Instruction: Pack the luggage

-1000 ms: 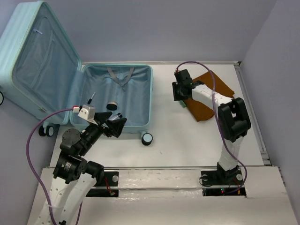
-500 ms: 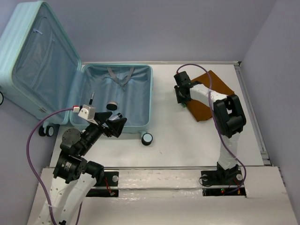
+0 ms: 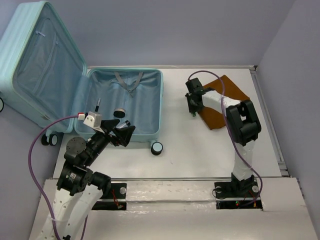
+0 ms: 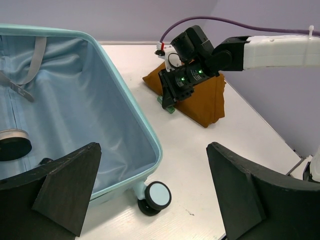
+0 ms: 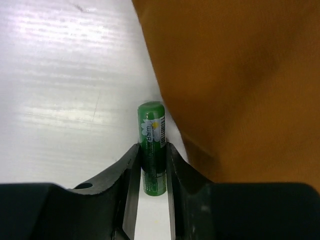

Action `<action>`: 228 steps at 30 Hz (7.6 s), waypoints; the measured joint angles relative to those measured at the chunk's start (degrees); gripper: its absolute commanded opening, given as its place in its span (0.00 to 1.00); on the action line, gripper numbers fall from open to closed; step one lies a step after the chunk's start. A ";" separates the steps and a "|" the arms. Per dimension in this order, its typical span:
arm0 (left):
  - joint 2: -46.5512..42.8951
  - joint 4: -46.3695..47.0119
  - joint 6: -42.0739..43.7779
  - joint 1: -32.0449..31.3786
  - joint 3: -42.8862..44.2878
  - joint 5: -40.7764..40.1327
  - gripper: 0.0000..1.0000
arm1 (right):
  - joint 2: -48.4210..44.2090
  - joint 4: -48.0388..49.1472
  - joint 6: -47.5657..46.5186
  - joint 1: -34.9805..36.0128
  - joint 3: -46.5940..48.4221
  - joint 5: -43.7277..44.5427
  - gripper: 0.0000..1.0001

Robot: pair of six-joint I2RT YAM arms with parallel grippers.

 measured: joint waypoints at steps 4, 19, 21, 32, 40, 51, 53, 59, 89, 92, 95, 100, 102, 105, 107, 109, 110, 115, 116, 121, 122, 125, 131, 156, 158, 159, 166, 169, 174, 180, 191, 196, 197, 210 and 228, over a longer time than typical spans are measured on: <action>0.00 0.00 -0.02 0.00 0.00 -0.04 0.99 | -3.85 -1.22 1.09 0.13 -2.27 -3.15 0.10; 1.20 0.11 -3.65 0.00 -0.07 -4.22 0.99 | -8.28 4.87 9.35 18.49 25.59 -24.59 1.00; 1.29 0.00 -4.46 0.00 -0.07 -4.92 0.99 | -9.53 6.29 11.08 16.92 21.84 -25.07 1.00; 1.57 0.52 -7.56 -0.37 -0.07 1.20 0.99 | -36.57 13.60 22.75 -33.27 -31.56 -15.28 1.00; 4.50 0.74 -6.82 -0.37 -0.07 2.64 0.99 | -33.35 21.46 26.34 -43.41 -36.28 -20.13 1.00; 5.33 0.72 -6.60 -0.37 -0.07 2.60 0.99 | -20.83 31.23 30.34 -43.50 -35.34 -28.30 1.00; 5.81 0.74 -6.58 -0.37 -0.07 2.58 0.99 | -19.39 32.22 30.80 -43.52 -34.40 -28.96 0.96; 7.58 0.72 -6.58 -0.37 -0.07 2.36 0.99 | -15.26 33.18 30.47 -41.81 -30.27 -29.81 0.82; 42.07 1.66 -12.70 -37.07 20.92 -15.10 0.99 | -51.39 14.29 16.79 -39.67 -50.40 -23.85 0.07; 51.95 0.35 -11.34 -38.95 27.71 -20.26 0.99 | -47.65 13.97 15.32 -39.67 -47.91 -24.59 0.07; 65.59 -1.99 -8.94 -38.91 38.86 -26.14 0.99 | -44.50 14.49 15.02 -39.67 -47.71 -25.11 0.07; 88.52 -7.78 -3.28 -37.75 63.06 -32.41 0.99 | -44.17 15.19 14.43 -39.71 -47.74 -26.56 0.07; 98.05 -9.53 -1.60 -36.54 72.63 -32.24 0.99 | -44.13 15.78 14.40 -39.71 -47.74 -27.34 0.07; 108.02 -13.40 0.11 -33.51 82.34 -30.93 0.99 | -43.58 16.63 14.43 -39.71 -47.74 -28.44 0.07; 115.34 -16.20 1.25 -31.01 90.92 -29.03 0.99 | -43.52 16.92 14.43 -39.71 -47.74 -28.92 0.07; 121.11 -17.57 2.10 -28.70 97.63 -26.43 0.99 | -43.54 17.29 14.43 -39.71 -47.74 -29.38 0.07; 122.88 -18.18 2.27 -27.74 99.23 -25.62 0.99 | -43.54 17.42 14.43 -39.71 -47.74 -29.57 0.07; 127.05 -20.41 2.82 -24.04 101.02 -21.00 0.99 | -43.54 17.86 14.49 -39.71 -47.80 -29.97 0.32; 127.58 -20.59 2.84 -23.85 101.09 -20.13 0.99 | -43.54 17.90 14.82 -39.71 -47.84 -29.83 0.48; 128.96 -20.00 2.84 -24.04 99.84 -15.58 0.99 | -43.52 18.69 16.24 -39.71 -48.54 -27.02 0.97; 128.96 -19.54 2.84 -24.15 99.30 -15.19 0.99 | -43.52 19.17 16.50 -39.71 -48.63 -26.62 0.98; 128.96 -17.86 2.80 -24.37 97.29 -14.23 0.99 | -42.86 20.63 17.31 -39.71 -48.74 -26.01 0.98; 127.32 -12.20 2.60 -24.20 91.65 -12.79 0.92 | -37.62 25.05 20.15 -39.71 -50.07 -27.67 0.96; 115.93 5.09 -3.13 -22.51 68.61 -4.87 0.06 | -25.49 54.49 35.12 -41.88 -53.40 -48.41 0.07; 113.92 5.11 -3.87 -22.58 66.16 -4.72 0.06 | -28.50 52.65 34.75 -41.44 -53.42 -49.79 0.07; 112.87 4.98 -4.09 -22.62 65.16 -4.55 0.06 | -30.36 51.65 34.51 -41.11 -53.42 -50.34 0.07; 102.47 2.32 -5.05 -22.34 61.92 -5.55 0.06 | -42.51 41.27 32.87 -37.09 -47.56 -50.34 0.07; 95.93 1.42 -5.44 -20.96 59.93 -6.64 0.06 | -43.78 38.27 32.70 -31.67 -41.79 -47.80 0.07; 81.96 -1.38 -5.77 -15.76 54.03 -9.22 0.06 | -38.58 35.80 33.29 -19.32 -28.96 -42.95 0.07; 66.07 -6.64 -5.79 -3.21 47.17 -12.15 0.09 | -22.21 36.02 35.91 -4.24 -8.76 -38.58 0.07; 55.93 -17.27 -3.17 14.29 46.93 -29.97 0.95 | 15.21 24.41 32.79 12.57 32.94 -35.65 0.95; 36.57 -18.36 -2.34 12.52 42.64 -36.26 0.96 | 14.03 19.21 28.85 12.59 31.98 -35.89 0.95; 33.68 -18.62 -2.32 12.55 41.90 -38.29 0.97 | 12.59 18.82 28.00 12.31 30.58 -35.85 0.95; 20.02 -23.78 -0.50 13.44 23.28 -73.92 0.99 | -7.82 17.94 17.53 11.72 16.63 -37.73 1.00; 40.68 -12.07 8.81 27.69 28.26 -77.83 0.26 | -3.28 12.04 7.39 11.72 5.16 -30.08 0.76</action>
